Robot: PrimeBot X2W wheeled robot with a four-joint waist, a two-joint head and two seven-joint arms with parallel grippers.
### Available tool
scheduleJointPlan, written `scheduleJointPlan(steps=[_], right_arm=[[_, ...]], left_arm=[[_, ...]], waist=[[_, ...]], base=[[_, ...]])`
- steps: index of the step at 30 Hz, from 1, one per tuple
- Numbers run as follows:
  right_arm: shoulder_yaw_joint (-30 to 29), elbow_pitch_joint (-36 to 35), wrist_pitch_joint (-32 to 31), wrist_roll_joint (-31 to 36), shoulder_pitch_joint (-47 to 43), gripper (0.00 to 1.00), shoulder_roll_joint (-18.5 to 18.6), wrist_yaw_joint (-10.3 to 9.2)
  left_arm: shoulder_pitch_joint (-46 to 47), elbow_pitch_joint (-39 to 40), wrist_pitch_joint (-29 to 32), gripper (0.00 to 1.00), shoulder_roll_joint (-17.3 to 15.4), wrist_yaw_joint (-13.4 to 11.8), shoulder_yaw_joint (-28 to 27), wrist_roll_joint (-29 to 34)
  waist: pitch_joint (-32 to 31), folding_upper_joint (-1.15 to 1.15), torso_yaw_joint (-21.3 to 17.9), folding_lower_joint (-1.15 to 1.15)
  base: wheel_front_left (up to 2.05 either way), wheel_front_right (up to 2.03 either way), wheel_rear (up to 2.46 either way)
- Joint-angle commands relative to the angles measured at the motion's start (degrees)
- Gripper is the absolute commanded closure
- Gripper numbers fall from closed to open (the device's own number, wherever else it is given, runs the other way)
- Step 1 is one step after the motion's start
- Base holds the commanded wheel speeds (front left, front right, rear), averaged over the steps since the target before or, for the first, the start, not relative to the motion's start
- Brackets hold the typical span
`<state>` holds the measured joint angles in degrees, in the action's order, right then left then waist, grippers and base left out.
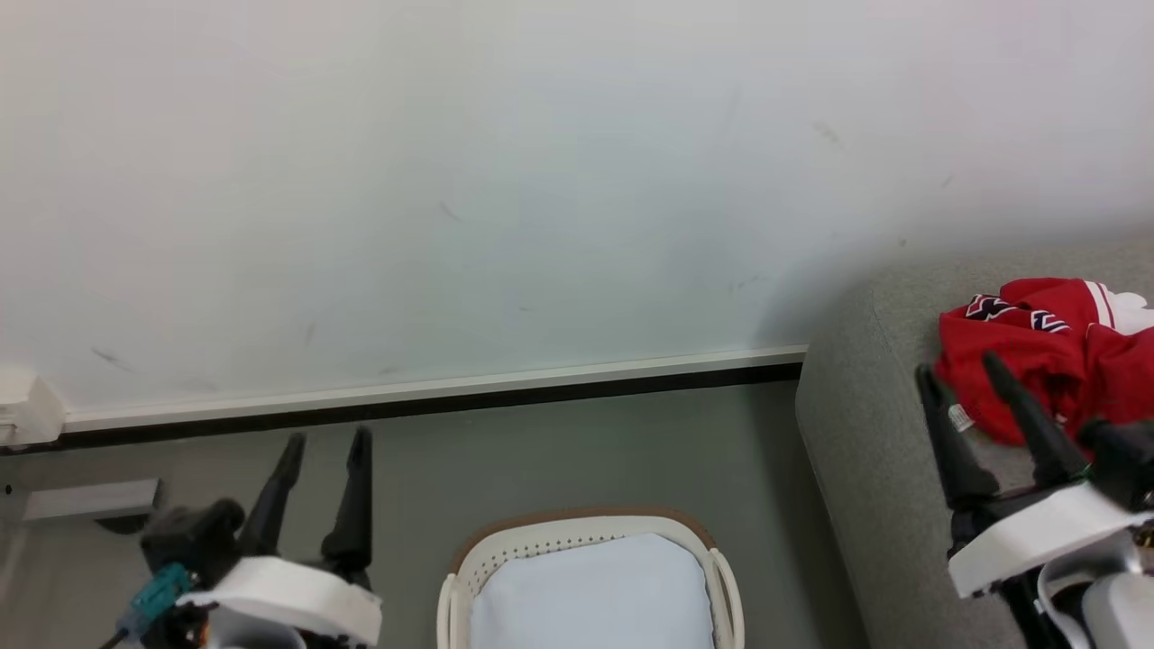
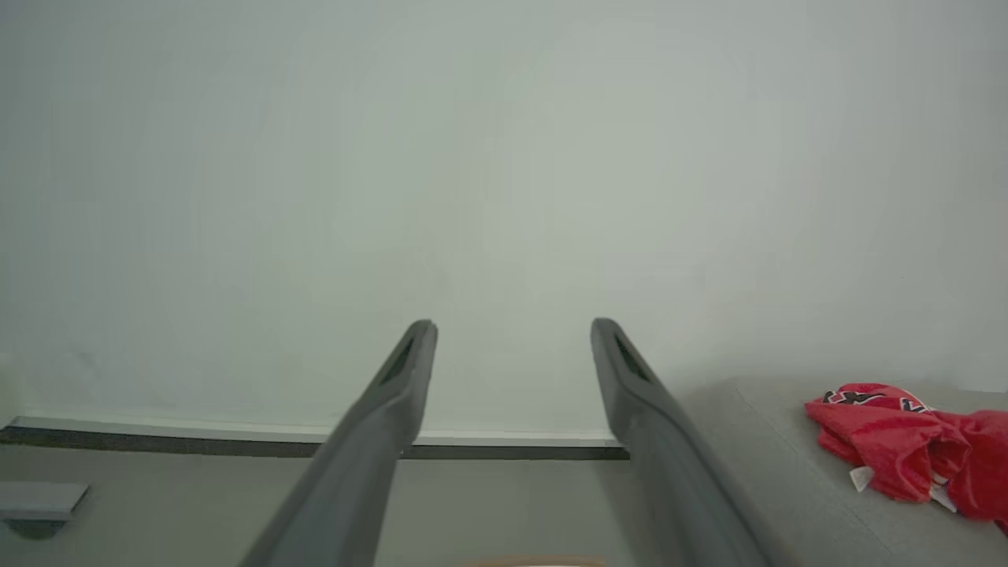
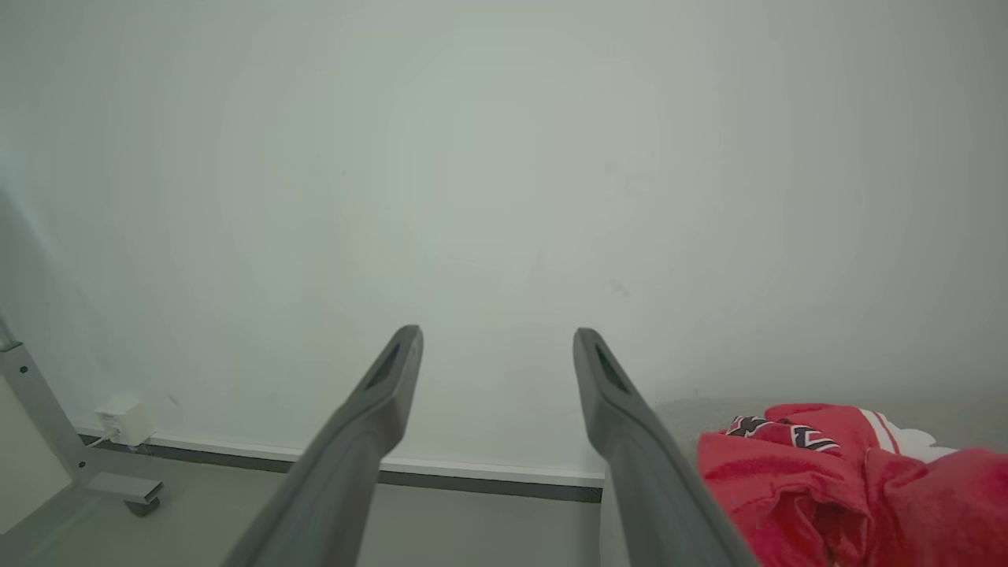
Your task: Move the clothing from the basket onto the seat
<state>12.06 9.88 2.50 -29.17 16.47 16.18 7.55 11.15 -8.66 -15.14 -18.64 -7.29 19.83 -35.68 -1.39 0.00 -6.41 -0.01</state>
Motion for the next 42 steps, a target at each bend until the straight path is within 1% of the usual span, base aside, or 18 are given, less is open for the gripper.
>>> scheduleJointPlan(steps=[1,3,4,6,9,12,15,21,25,30,36,42], right_arm=[[0.25,0.02,1.13,-0.01,-1.27,0.00,-0.48,-0.13],[1.04,0.84,4.24,1.13,-3.46,0.00,-1.33,-0.13],[1.77,1.13,5.74,0.46,-4.51,0.00,-2.52,-0.13],[2.80,2.36,8.79,1.47,-5.76,0.00,-3.29,-0.13],[3.67,4.43,11.77,2.55,-7.81,0.00,-5.50,-0.13],[3.25,6.27,12.69,4.13,-8.88,0.00,-7.04,-0.13],[2.30,5.49,12.70,5.71,-9.95,0.00,-8.74,-0.13],[4.07,7.42,12.71,5.72,-11.09,0.00,-9.64,-0.13],[4.28,8.72,12.71,5.92,-10.87,0.00,-9.43,-0.13],[3.26,10.11,12.72,6.26,-9.80,0.00,-10.15,-0.13],[2.51,10.55,12.72,6.63,-9.41,0.00,-11.14,-0.13],[2.36,10.60,12.73,6.91,-8.87,0.00,-11.39,-0.13]], left_arm=[[-1.32,-0.45,0.01,0.00,0.40,0.32,-0.71,0.96],[-2.98,-1.84,0.00,0.00,0.99,0.88,-2.58,3.36],[-3.37,-2.07,0.00,0.00,0.91,0.82,-3.98,5.71],[-6.01,-3.63,0.00,0.00,2.58,0.90,-5.84,8.57],[-7.71,-3.23,-0.01,0.00,4.78,2.12,-9.56,12.79],[-9.96,-3.41,0.00,0.00,7.39,3.98,-12.94,16.09],[-11.18,-3.97,0.00,0.00,9.79,5.97,-16.01,19.02],[-12.35,-6.27,0.00,0.00,13.35,9.18,-20.17,23.59],[-11.51,-6.93,0.00,0.00,14.52,10.34,-22.20,25.31],[-10.49,-7.56,0.00,0.00,15.30,11.23,-23.73,26.87],[-10.08,-7.99,0.00,0.00,15.59,12.11,-24.55,27.19],[-9.96,-8.05,0.00,0.00,15.65,12.19,-24.55,26.33]], waist=[[-0.12,0.00,0.21,0.01],[-0.23,0.00,0.49,0.01],[-0.26,0.00,0.66,0.01],[-0.32,0.00,0.75,0.01],[-0.21,0.00,0.96,0.01],[0.00,0.00,1.24,0.01],[0.20,0.00,1.38,0.01],[0.24,0.00,2.00,0.01],[0.50,0.00,2.25,0.01],[0.88,0.00,2.43,0.01],[1.06,0.00,2.64,0.01],[1.10,0.00,2.84,0.01]], base=[[0.00,0.00,0.00],[0.00,0.00,0.00],[0.00,0.00,0.00],[0.00,0.00,0.00],[0.00,0.00,0.00],[0.00,0.00,0.00],[0.00,0.00,0.00],[0.00,0.00,0.00],[0.00,0.00,0.00],[0.00,0.00,0.00],[0.00,0.00,0.00],[0.00,0.00,0.00]])
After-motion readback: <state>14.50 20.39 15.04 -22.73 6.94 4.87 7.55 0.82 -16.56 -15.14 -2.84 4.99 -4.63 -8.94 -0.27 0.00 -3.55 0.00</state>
